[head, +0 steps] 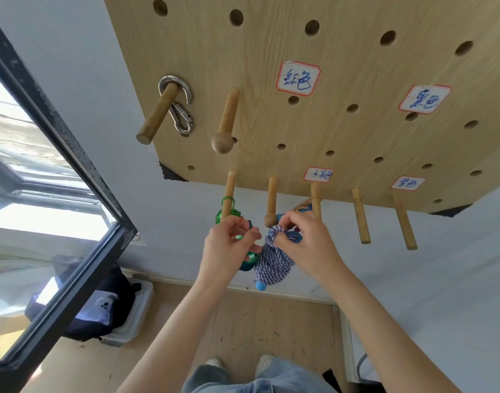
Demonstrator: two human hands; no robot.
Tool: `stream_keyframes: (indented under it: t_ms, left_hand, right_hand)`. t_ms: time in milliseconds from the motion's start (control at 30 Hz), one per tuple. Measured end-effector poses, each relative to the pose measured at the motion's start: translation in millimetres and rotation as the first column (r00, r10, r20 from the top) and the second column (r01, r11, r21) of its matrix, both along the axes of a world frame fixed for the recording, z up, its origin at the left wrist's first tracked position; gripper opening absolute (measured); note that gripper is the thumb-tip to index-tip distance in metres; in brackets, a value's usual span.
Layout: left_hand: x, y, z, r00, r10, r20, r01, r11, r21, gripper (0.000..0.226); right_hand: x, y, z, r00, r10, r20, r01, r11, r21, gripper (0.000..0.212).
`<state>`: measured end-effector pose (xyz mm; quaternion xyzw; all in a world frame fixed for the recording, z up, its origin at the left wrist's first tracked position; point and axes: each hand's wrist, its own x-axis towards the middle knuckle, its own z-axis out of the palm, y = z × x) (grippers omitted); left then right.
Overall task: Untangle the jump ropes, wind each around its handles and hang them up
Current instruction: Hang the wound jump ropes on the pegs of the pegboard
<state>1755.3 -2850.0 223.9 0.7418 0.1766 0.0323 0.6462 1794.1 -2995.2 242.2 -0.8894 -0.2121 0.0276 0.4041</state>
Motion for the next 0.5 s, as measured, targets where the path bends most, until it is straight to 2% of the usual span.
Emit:
stream_keyframes:
  t_ms: [100,267,367,500]
  left_hand:
    - [-3.5,11.7,5.0,0.995,-0.076,-0.069,0.079,0.996,0.039,0.009]
    - [-3.0,1.9,11.1,0.964,-0.242,-0.111,0.256,0.959,0.125,0.010]
    - [-0.9,4.0,14.1,0.935,-0.331,-0.130,0.353,0.909,0.222,0.004]
    - [3.2,7.1,20.8,0.905,-0.420,-0.067,0.426,0.889,0.169,0.006]
  right_hand:
    - [-6.4,-14.7,2.2,0.998,0.012,-0.065,-0.006,0.996,0.084,0.010]
    - [-11.5,-31.6,-0.3,0.980,-0.116,-0.164,0.147,0.970,0.195,0.027]
    - [-12.3,-29.2,-0.4,0.993,-0.031,-0.113,0.038,0.997,0.065,0.029]
    - [-9.7,-12.3,-0.7,0.993,0.058,-0.101,-0.065,0.995,-0.072,0.024]
